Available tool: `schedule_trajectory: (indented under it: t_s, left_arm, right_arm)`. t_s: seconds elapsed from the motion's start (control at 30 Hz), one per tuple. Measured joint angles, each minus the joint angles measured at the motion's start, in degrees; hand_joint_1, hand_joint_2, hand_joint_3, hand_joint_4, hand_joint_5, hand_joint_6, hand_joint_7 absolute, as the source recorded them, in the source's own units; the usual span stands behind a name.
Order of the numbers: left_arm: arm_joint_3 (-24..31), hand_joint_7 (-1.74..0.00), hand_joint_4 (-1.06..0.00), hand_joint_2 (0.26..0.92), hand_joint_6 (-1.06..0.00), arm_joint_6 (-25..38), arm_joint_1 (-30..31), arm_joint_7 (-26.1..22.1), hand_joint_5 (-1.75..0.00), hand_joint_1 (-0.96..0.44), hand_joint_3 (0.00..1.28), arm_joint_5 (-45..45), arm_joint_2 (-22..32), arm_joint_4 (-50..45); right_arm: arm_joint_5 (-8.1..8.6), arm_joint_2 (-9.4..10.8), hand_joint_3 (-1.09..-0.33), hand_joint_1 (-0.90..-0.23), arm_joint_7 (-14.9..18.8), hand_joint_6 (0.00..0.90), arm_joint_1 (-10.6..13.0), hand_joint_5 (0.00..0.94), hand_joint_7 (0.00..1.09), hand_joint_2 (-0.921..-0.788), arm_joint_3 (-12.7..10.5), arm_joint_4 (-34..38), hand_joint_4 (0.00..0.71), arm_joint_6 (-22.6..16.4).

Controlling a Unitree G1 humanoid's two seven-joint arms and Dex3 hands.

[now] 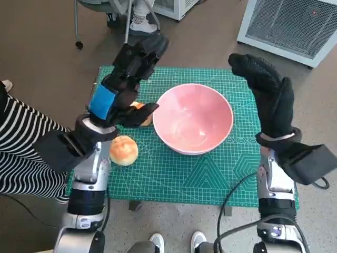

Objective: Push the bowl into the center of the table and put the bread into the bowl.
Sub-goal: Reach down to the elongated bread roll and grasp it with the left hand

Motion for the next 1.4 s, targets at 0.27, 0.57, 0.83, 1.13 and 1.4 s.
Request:
schedule_trajectory:
  t_s: [0.27, 0.57, 0.83, 1.13, 1.4]
  left_arm:
    - [0.03, -0.59, -0.21, 0.799, -0.04, -2.8, -4.23, 1.26, -0.01, -0.56, 0.13, 14.59, 13.33, 5.5]
    - [-2.37, -0.27, -0.18, 0.739, -0.21, 3.45, -9.68, -1.97, 0.0, -0.36, 0.01, 20.43, 23.11, 11.07]
    - [-7.78, -0.08, -0.15, 0.698, -0.28, 6.01, -13.47, -3.79, 0.0, -0.06, 0.02, 26.33, 25.6, 17.53]
    - [-13.19, -0.03, -0.12, 0.716, -0.27, 8.4, -17.54, -6.51, 0.0, 0.06, 0.03, 30.34, 25.61, 25.98]
    - [-16.04, -0.02, -0.12, 0.72, -0.28, 8.67, -20.2, -6.92, 0.0, 0.05, 0.03, 31.91, 24.22, 30.56]
  right_arm:
    - [-0.09, -0.21, -0.74, -0.816, -0.02, 0.092, 0.06, 0.011, 0.51, -0.921, 0.07, 0.13, 0.21, -0.02]
    - [-0.07, -0.98, -0.738, -0.815, -0.02, 0.101, 0.07, 0.01, 0.52, -0.921, -0.41, 0.58, 0.211, 0.0]
    - [-0.1, -0.97, -0.738, -0.815, -0.49, 0.101, 0.07, 0.008, 0.52, -0.921, -0.39, 0.99, 0.213, -0.02]
    - [-0.16, -0.98, -0.736, -0.816, -1.08, 0.101, 0.07, 0.008, 0.52, -0.921, -0.41, 1.29, 0.215, -0.03]
    - [-0.14, -1.01, -0.734, -0.816, -1.12, 0.101, 0.09, 0.007, 0.52, -0.921, -0.59, 1.28, 0.216, 0.03]
